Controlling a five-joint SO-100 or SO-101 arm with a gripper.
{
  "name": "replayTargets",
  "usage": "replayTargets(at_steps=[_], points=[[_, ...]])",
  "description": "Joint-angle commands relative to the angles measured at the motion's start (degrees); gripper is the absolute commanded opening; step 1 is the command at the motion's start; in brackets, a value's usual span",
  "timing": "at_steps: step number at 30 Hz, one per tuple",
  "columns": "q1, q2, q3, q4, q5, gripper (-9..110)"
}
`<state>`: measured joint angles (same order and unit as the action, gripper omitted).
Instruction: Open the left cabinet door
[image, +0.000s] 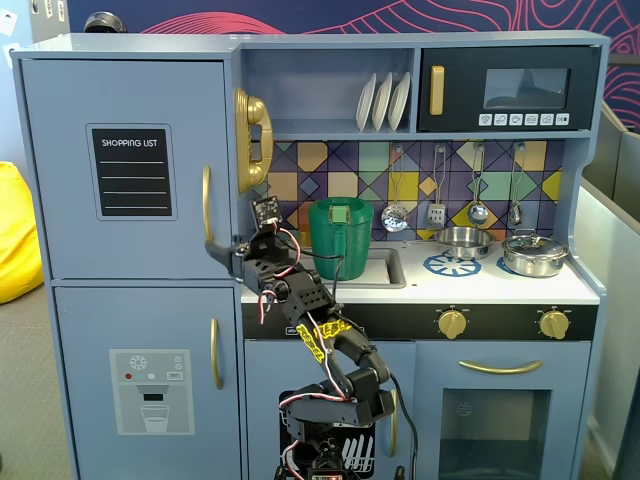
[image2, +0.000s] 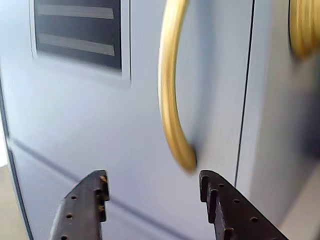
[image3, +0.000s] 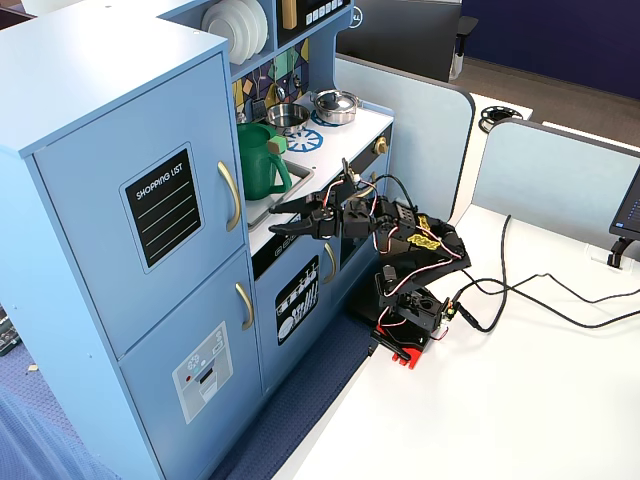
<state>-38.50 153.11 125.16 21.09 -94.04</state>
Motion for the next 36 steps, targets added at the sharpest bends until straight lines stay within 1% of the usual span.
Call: replayTargets(at_steps=[1, 9, 17, 22, 27, 32, 36], points=[[1.32, -2.37, -4.92, -4.57, 2.37, 19], [3.25, -8.88, -6.42, -10.81, 3.69, 19], [2.64, -18.81, -13.62, -14.77, 2.81, 18], [-1.05, -22.94, -16.61, -15.82, -0.35, 17], [-8.26, -23.73, -16.96, -15.64, -5.1, 16], [-15.64, -21.36, -15.73, -14.06, -10.28, 15], [-16.7, -17.75, -14.06, -12.48, -12.13, 14]])
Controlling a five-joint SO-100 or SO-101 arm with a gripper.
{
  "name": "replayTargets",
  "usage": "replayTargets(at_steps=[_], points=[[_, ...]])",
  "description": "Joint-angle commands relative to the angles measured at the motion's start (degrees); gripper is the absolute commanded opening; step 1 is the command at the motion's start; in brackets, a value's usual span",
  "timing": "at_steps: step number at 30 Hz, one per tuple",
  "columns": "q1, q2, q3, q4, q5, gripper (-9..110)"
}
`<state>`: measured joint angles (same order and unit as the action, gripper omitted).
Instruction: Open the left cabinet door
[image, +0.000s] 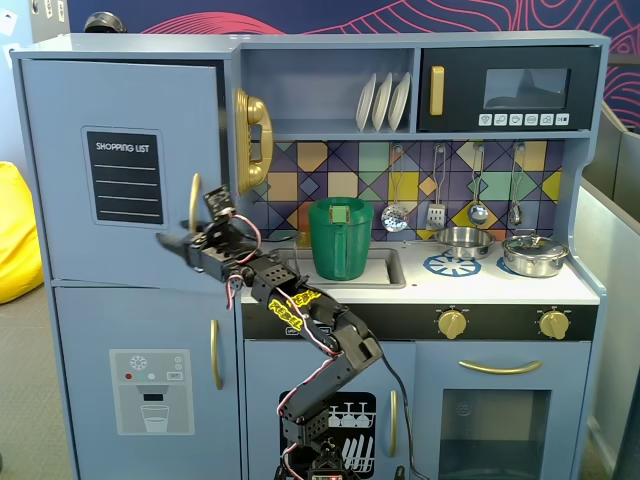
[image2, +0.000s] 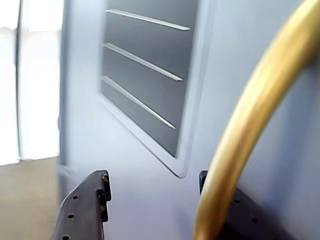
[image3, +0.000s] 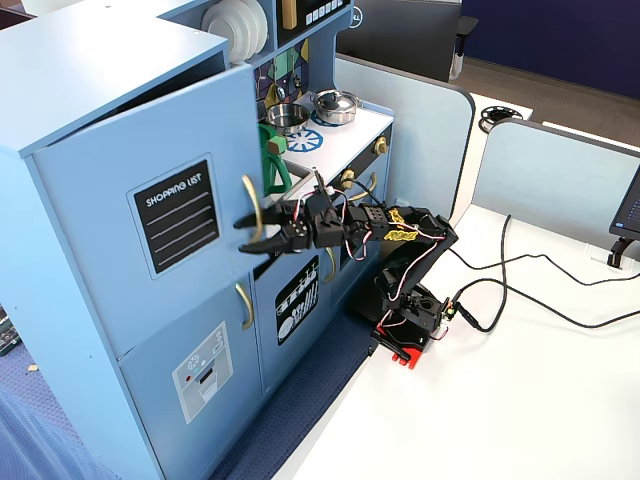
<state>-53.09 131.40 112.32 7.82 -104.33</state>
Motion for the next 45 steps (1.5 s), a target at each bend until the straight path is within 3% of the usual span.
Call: replayTargets(at_steps=[1, 6, 15, 20, 24, 32, 38, 45], points=[[-1.67, 5.45, -0.44, 1.41, -1.93, 14], [1.14, 16.52, 6.42, 5.8, -2.37, 14], [13.45, 36.04, 8.88, 25.58, 2.29, 13], [23.73, 35.16, 5.62, 34.01, 7.56, 11], [27.07, 27.95, 2.9, 31.73, 8.7, 11], [23.73, 15.38, -3.08, 23.47, 5.01, 12], [14.5, 15.47, -1.93, 22.85, -2.64, 11], [1.41, 16.52, -2.55, 18.72, -4.83, 11]])
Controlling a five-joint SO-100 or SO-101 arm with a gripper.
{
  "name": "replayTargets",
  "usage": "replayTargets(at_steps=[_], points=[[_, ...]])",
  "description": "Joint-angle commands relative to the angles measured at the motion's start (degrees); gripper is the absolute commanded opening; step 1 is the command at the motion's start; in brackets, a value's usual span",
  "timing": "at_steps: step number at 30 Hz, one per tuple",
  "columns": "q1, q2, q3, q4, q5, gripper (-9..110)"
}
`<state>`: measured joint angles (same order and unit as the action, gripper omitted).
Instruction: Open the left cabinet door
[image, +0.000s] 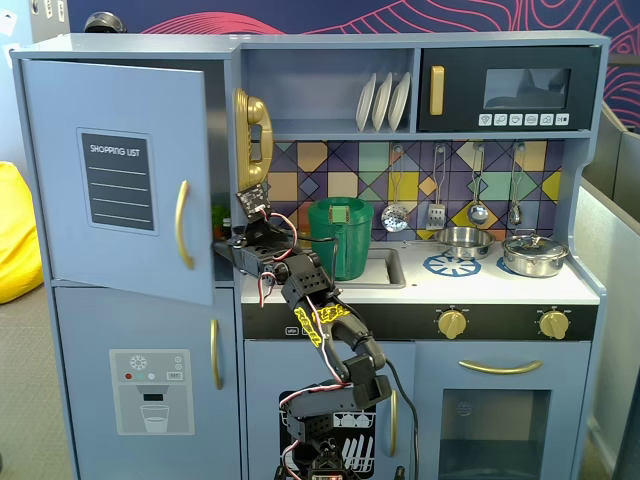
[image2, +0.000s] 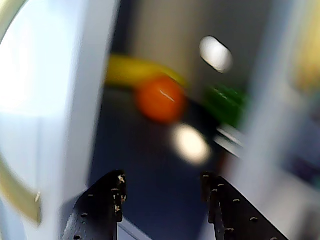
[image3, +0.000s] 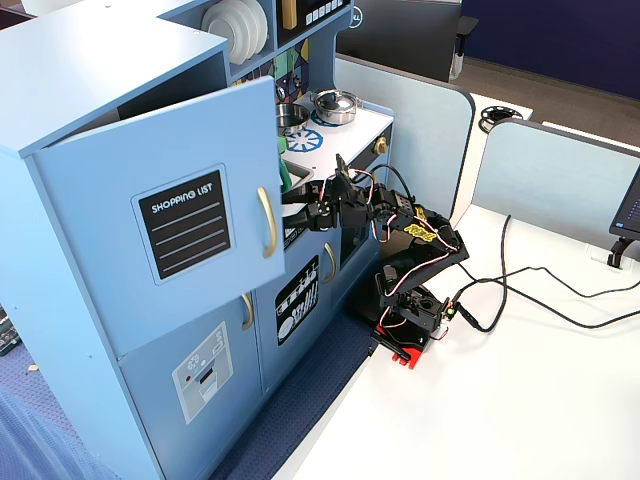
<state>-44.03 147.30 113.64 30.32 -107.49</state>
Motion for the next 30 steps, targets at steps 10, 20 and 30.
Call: replayTargets(at_steps=[10, 20, 30], points=[[-5.45, 2.72, -3.25, 0.88, -2.29, 8], [35.07, 13.54, 16.26, 39.2, 17.23, 9], [44.47, 29.71, 46.76, 53.44, 26.63, 11]])
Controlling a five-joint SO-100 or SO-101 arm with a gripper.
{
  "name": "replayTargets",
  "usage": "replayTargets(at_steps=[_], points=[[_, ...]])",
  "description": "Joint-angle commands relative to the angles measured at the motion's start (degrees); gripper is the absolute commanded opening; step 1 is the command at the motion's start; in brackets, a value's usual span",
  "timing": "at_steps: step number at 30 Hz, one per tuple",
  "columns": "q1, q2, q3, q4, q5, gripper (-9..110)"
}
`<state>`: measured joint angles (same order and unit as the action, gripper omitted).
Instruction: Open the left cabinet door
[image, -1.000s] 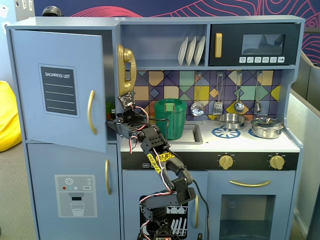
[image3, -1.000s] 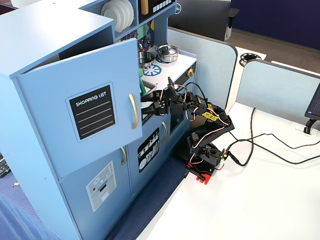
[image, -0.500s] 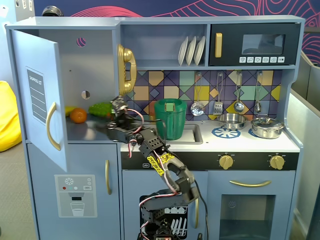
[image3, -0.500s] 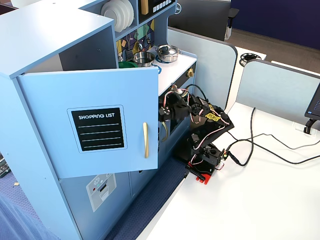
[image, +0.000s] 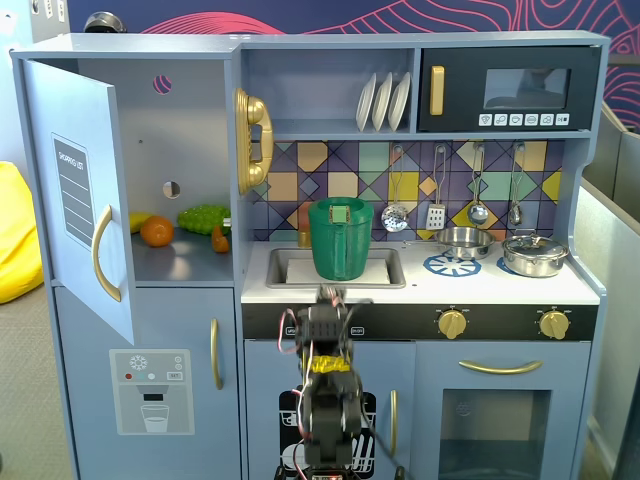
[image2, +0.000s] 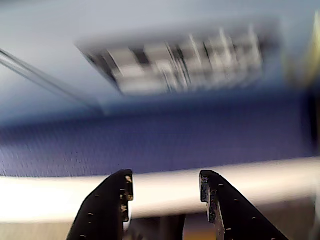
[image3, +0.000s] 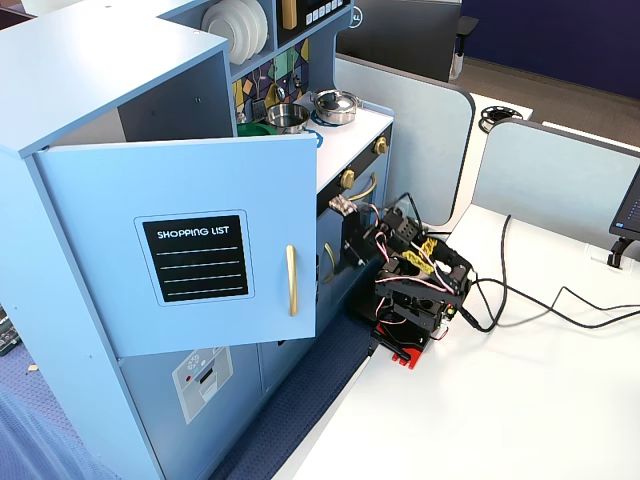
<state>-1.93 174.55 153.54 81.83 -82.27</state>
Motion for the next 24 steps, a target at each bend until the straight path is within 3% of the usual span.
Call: replayTargets(at_steps=[1, 7, 13, 17, 24], points=[[2.72, 2.37, 8.61, 1.67, 1.23, 11], [3.69, 5.71, 18.19, -1.23, 0.62, 9], [2.64, 5.62, 18.19, -0.18, 1.58, 7], [2.9, 7.56, 18.19, 5.71, -6.94, 7], [4.83, 7.56, 18.19, 6.06, -5.54, 8]])
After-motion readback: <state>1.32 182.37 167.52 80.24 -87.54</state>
